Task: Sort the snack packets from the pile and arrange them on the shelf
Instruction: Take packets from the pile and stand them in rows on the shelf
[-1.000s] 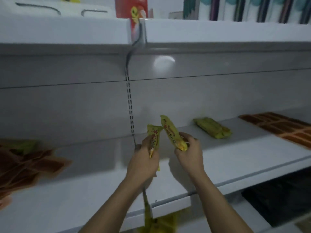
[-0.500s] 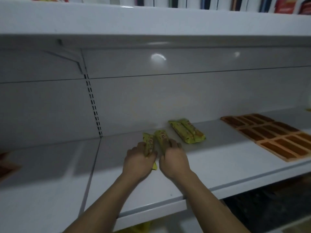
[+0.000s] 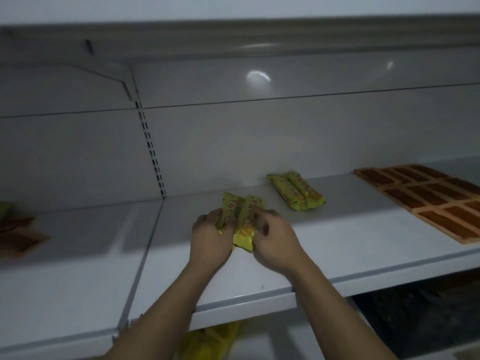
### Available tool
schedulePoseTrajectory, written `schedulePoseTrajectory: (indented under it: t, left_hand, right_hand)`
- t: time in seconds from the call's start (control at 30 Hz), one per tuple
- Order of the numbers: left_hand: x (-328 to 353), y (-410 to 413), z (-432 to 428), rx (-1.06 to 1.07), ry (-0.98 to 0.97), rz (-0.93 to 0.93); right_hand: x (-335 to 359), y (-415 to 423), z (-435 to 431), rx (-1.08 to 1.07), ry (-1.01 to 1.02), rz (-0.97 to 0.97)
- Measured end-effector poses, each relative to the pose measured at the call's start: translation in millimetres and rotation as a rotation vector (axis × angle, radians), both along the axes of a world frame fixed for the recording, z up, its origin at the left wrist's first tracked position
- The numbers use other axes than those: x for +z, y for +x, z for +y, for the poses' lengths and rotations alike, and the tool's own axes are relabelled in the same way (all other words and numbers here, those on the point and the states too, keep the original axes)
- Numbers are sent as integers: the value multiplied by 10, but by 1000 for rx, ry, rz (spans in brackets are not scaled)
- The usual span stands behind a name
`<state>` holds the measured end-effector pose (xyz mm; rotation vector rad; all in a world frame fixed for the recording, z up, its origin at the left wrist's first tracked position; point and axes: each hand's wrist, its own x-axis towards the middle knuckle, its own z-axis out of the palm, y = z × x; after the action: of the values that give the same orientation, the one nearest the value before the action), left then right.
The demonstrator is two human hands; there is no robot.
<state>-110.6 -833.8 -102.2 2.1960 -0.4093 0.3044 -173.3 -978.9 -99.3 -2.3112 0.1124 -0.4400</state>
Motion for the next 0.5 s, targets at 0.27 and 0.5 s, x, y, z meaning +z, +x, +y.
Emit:
schedulePoseTrajectory:
  t: [0.27,0.5]
  left_hand:
    - [-27,-84,481,-49,63,-4]
    - [-38,-190,633,-39,48,-21]
  right_hand:
    - [-54,73,59,-66,-344,-100]
    - [106,30,379,-218,-231,35]
